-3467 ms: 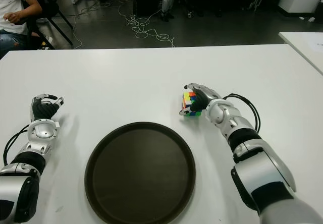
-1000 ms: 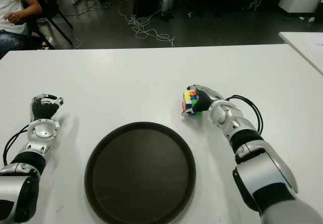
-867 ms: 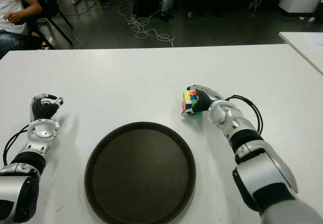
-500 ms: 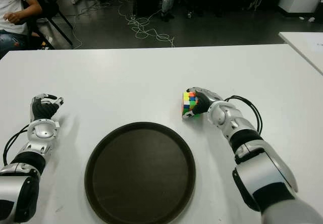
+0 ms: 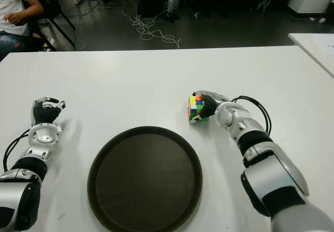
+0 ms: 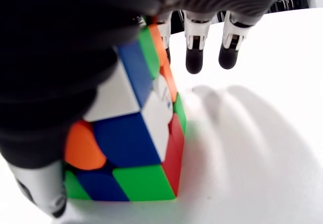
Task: Pick up the Rubik's Cube and put it in the plate
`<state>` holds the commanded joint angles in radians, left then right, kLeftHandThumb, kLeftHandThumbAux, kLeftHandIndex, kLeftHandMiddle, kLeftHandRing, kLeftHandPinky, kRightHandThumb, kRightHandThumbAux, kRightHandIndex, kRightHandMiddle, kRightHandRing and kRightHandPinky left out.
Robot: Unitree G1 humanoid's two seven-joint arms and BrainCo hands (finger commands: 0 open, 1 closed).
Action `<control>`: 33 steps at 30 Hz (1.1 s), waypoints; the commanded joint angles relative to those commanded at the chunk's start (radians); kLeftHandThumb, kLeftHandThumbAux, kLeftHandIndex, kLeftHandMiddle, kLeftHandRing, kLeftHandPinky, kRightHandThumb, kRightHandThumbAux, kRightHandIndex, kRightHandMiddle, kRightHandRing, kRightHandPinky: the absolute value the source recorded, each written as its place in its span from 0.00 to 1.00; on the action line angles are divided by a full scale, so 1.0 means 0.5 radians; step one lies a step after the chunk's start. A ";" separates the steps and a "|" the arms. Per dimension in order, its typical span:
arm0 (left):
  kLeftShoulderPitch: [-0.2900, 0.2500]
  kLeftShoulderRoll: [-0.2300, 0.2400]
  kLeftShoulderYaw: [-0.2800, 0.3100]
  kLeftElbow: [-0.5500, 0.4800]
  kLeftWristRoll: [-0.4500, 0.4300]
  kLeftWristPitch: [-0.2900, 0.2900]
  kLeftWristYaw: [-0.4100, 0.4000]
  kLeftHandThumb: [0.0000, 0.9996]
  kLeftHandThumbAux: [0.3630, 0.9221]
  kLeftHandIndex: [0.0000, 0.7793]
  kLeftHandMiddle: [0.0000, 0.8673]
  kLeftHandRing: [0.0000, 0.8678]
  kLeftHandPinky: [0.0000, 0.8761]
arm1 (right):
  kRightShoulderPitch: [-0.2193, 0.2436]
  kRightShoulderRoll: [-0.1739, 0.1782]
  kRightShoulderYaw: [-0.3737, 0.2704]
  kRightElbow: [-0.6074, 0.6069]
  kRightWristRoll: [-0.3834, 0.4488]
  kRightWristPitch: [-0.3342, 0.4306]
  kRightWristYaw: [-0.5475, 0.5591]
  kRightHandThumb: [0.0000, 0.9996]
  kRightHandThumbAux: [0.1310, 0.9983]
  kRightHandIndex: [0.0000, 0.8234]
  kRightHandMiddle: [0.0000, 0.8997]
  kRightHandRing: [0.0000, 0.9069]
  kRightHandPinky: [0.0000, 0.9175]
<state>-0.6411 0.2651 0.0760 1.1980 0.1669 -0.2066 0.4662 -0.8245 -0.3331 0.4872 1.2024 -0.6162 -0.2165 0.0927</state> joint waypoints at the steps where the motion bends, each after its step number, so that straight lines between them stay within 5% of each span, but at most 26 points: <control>1: 0.000 0.000 -0.001 0.000 0.001 0.002 0.001 0.71 0.60 0.57 0.93 0.93 0.91 | 0.000 -0.001 0.001 0.001 -0.002 -0.002 -0.003 0.00 0.67 0.05 0.09 0.08 0.03; 14: 0.001 0.002 -0.002 0.000 0.000 -0.006 -0.011 0.71 0.60 0.57 0.94 0.93 0.91 | -0.009 -0.009 -0.006 -0.019 -0.011 0.028 0.009 0.00 0.70 0.05 0.08 0.07 0.03; 21: 0.006 0.004 -0.007 -0.008 0.005 -0.008 -0.011 0.71 0.60 0.57 0.93 0.94 0.92 | 0.033 -0.004 -0.051 0.001 0.013 -0.046 -0.178 0.00 0.70 0.09 0.11 0.11 0.09; 27: 0.007 0.007 -0.009 -0.005 0.007 -0.008 -0.009 0.71 0.60 0.57 0.94 0.94 0.92 | 0.063 0.007 -0.081 0.027 0.019 -0.119 -0.433 0.00 0.75 0.33 0.34 0.36 0.37; 33: 0.003 0.006 -0.006 0.003 0.005 -0.006 -0.001 0.71 0.60 0.57 0.94 0.94 0.92 | 0.096 0.031 -0.147 0.029 0.055 -0.160 -0.721 0.22 0.73 0.59 0.67 0.69 0.67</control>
<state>-0.6395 0.2684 0.0729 1.1996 0.1692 -0.2095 0.4655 -0.7765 -0.3176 0.4136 1.2166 -0.5885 -0.2965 -0.2680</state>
